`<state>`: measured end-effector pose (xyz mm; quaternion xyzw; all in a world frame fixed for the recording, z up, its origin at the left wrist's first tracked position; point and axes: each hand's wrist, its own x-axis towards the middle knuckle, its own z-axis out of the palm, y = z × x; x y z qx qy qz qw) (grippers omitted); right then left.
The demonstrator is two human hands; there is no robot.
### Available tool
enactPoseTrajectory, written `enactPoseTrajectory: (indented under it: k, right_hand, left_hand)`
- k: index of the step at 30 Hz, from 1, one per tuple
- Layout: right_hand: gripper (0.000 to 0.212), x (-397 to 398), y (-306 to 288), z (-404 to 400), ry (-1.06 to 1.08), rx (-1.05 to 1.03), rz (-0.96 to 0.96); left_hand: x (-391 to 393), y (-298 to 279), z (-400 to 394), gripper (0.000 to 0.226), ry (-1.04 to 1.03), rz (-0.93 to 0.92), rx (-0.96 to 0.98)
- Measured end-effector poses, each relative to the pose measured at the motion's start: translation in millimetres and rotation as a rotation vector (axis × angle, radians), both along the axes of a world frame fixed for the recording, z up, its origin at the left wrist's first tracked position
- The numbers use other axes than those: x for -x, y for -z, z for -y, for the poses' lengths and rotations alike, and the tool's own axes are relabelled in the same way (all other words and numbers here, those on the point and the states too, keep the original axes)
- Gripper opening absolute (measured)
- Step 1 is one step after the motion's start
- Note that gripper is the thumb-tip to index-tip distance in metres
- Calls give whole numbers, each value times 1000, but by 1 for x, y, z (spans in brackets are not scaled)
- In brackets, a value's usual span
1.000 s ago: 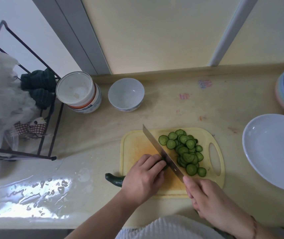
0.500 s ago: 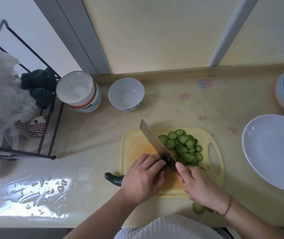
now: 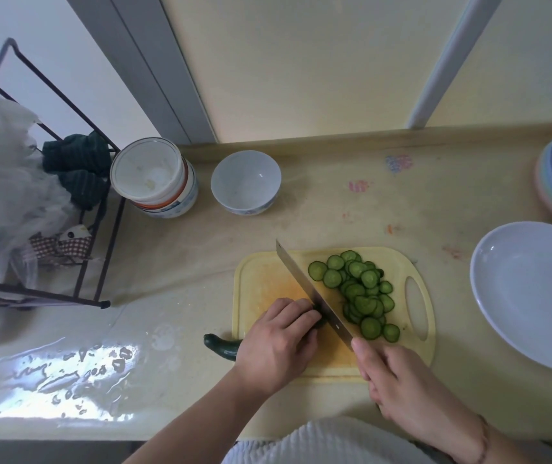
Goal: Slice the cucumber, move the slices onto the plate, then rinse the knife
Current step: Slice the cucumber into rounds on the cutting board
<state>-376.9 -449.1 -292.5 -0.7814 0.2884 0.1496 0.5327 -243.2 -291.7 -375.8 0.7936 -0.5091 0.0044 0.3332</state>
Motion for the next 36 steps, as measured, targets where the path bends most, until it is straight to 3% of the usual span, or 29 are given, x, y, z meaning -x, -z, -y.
enactPoseTrajectory:
  k: [13, 18, 22, 29, 36]
  right_hand:
    - [63, 7, -7, 1, -27, -32, -53]
    - [74, -8, 2, -1, -41, 21, -31]
    - [68, -24, 17, -3, -69, 68, -48]
    - [57, -23, 18, 11, 10, -90, -118]
    - [55, -16, 5, 3, -6, -79, -61]
  left_hand:
    - [0, 1, 0, 16, 9, -1, -1]
    - [0, 2, -1, 18, 0, 1, 0]
    - [1, 1, -1, 19, 7, -7, 4]
    - [0, -4, -1, 19, -1, -5, 5]
    - [1, -1, -1, 16, -14, -9, 10]
